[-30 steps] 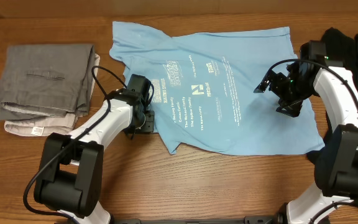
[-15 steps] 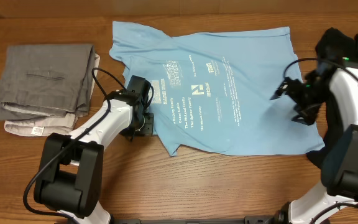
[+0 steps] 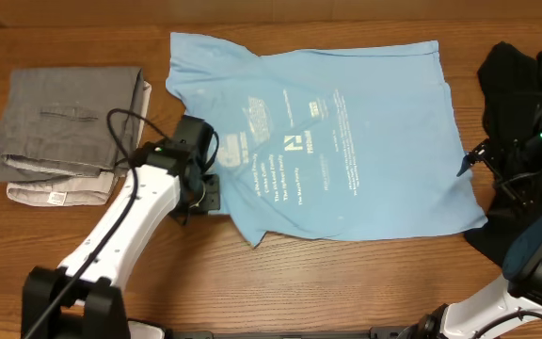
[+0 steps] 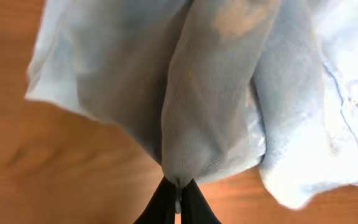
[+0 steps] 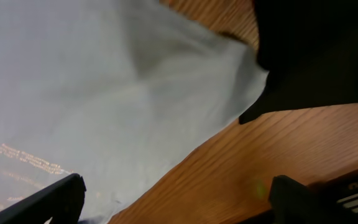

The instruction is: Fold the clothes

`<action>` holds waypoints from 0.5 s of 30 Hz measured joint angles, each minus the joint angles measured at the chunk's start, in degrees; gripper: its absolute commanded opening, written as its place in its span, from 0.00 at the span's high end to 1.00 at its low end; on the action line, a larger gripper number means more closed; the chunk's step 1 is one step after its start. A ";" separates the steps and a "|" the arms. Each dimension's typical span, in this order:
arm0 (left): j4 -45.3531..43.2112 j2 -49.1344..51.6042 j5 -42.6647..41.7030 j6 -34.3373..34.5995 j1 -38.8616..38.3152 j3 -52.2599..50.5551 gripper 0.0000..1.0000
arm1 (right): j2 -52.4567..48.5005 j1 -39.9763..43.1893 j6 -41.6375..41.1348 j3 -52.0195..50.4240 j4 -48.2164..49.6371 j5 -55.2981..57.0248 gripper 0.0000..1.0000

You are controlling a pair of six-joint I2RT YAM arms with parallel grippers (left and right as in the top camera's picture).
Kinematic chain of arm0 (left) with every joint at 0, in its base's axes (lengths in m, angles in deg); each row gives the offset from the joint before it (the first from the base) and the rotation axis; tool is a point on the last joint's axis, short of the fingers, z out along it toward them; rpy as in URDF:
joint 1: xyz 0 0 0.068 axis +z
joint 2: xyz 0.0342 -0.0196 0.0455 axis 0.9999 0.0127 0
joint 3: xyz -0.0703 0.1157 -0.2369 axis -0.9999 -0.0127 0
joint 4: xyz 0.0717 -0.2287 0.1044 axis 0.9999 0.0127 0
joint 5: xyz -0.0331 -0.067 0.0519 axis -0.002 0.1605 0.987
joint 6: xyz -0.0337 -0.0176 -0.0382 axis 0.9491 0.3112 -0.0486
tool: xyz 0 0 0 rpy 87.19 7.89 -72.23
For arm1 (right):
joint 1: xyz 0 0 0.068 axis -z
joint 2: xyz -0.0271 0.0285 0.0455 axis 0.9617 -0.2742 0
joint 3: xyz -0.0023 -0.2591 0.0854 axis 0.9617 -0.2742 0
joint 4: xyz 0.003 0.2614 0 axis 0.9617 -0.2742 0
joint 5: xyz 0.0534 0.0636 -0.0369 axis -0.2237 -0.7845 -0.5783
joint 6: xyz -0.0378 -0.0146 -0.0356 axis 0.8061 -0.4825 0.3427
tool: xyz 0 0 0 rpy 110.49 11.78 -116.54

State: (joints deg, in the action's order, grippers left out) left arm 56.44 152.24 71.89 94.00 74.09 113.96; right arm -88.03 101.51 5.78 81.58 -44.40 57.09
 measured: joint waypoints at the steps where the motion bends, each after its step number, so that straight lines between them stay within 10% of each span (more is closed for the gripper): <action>1: 1.07 -0.68 0.00 0.52 0.42 0.00 0.96 | 0.00 0.20 0.00 0.00 -0.20 0.26 0.00; 15: 4.74 -5.40 -1.05 3.85 3.98 0.00 0.91 | 0.00 0.33 -0.33 -6.36 3.65 1.33 0.00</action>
State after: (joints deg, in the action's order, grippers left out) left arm 61.19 146.84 70.84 97.85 78.07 113.96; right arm -88.03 101.83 5.46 75.21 -40.75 58.42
